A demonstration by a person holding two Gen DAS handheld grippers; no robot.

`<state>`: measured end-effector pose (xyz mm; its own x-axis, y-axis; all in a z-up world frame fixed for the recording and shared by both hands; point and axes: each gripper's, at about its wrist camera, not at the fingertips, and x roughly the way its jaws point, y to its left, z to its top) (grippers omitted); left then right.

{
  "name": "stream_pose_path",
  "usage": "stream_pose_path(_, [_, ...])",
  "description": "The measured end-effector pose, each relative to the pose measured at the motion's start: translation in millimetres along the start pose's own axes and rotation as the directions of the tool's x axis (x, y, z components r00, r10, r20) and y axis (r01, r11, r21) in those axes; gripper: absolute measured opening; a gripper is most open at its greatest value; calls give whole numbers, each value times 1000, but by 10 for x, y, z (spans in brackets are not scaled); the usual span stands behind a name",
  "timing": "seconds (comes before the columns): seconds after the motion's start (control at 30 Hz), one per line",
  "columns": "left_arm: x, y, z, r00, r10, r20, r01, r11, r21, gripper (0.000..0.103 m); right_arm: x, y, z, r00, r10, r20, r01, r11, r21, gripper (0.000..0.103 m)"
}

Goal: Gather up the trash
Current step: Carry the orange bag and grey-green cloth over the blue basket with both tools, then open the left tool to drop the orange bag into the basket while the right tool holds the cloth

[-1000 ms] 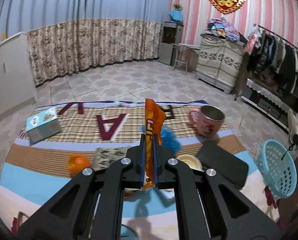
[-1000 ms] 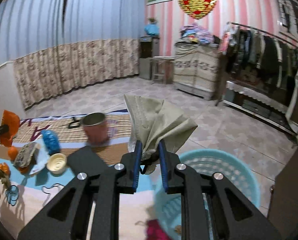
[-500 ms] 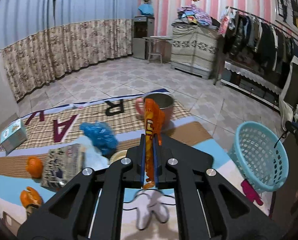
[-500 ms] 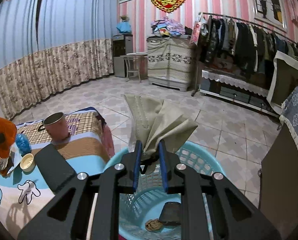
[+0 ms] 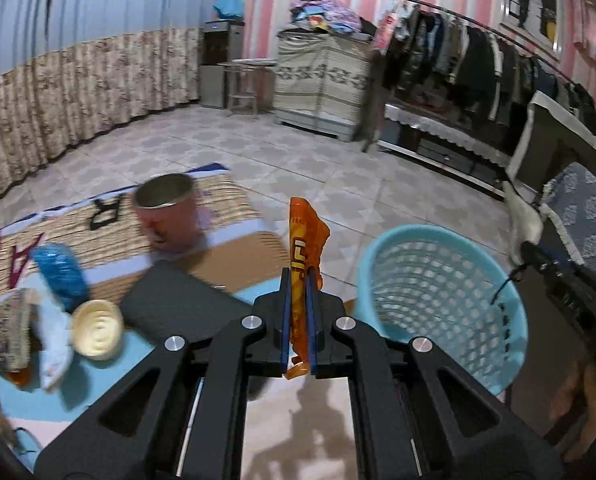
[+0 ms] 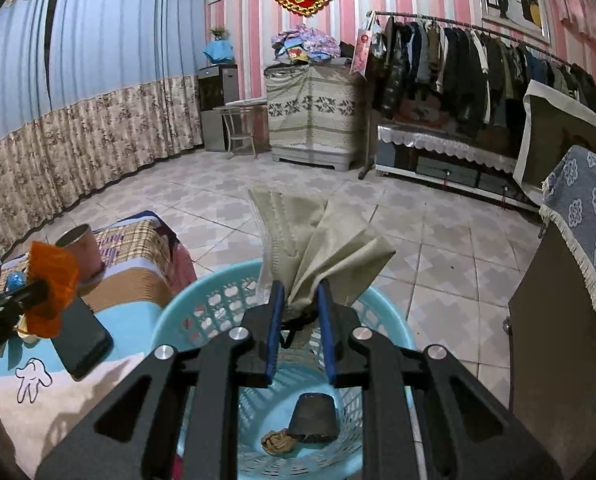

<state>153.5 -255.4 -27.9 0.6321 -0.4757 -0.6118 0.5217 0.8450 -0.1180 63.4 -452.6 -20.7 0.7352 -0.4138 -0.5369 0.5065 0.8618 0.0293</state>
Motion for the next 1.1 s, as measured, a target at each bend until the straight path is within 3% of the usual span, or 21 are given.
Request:
stream_pose_path(0.33, [374, -647, -52, 993, -116, -29, 117, 992, 41, 5, 80, -376, -90, 1000, -19, -16, 20, 996, 83, 18])
stream_pose_path(0.53, [502, -832, -128, 991, -123, -54, 127, 988, 89, 5, 120, -419, -111, 1000, -13, -11, 14, 995, 103, 18])
stream_pose_path(0.67, [508, -852, -136, 993, -109, -43, 113, 988, 108, 10, 165, -443, -135, 1000, -5, -15, 7, 993, 119, 18])
stream_pose_path(0.83, [493, -811, -110, 994, -108, -36, 111, 988, 105, 27, 177, -436, -152, 1000, 3, -17, -1, 993, 121, 18])
stream_pose_path(1.1, [466, -706, -96, 990, -136, -34, 138, 988, 75, 30, 166, -364, -159, 1000, 24, -17, -22, 993, 114, 18])
